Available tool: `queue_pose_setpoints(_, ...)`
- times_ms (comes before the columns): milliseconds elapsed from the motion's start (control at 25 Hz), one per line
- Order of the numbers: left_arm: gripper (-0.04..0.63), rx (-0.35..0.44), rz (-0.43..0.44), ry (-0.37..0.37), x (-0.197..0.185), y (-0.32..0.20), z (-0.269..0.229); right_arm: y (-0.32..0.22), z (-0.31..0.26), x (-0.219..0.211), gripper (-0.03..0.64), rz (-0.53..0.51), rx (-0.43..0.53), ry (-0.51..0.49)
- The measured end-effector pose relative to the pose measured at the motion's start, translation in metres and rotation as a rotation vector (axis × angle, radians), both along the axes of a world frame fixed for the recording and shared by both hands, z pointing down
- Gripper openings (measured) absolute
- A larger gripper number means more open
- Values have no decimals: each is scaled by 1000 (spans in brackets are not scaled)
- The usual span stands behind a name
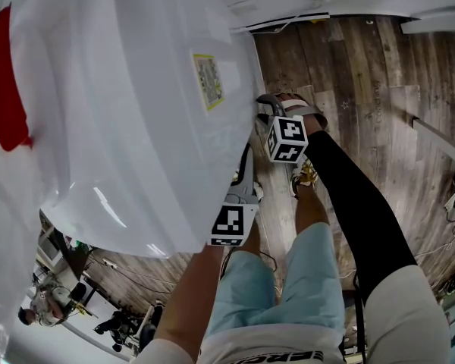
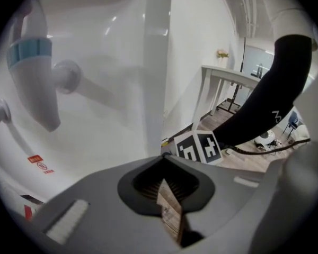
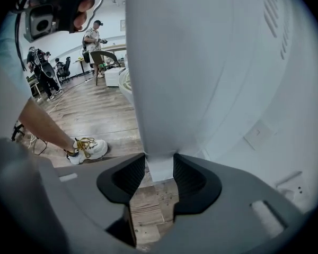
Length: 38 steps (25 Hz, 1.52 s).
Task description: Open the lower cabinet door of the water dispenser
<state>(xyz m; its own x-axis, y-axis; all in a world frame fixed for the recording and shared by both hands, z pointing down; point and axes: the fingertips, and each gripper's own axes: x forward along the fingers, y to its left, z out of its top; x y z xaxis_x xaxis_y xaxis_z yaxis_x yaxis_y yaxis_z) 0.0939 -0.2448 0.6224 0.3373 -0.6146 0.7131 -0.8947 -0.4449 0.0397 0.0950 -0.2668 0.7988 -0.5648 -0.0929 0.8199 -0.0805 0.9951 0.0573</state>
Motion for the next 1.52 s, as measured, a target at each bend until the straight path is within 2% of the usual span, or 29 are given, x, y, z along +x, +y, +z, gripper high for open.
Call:
queue_pose_setpoints(360,57,-14,-7,5,-6,5,3,0,-1,-1,160,9,2,-1)
queue_pose_setpoints(640,57,-39,43,-35,-10,32,28,11,-1,4,160,-23,-4,-11)
queue_pose_setpoints(800,57,-27,35,-21,-9,28,24,27,0,3,160,-65,-29,-19)
queue_pose_setpoints(1240,57,15,2,28,-3,6,6,39,1,5,160,-17,-38,-1)
queue_pose_setpoints(1520,57,41,11,34,-7,4,0,47,3,5,160,12,-41,19)
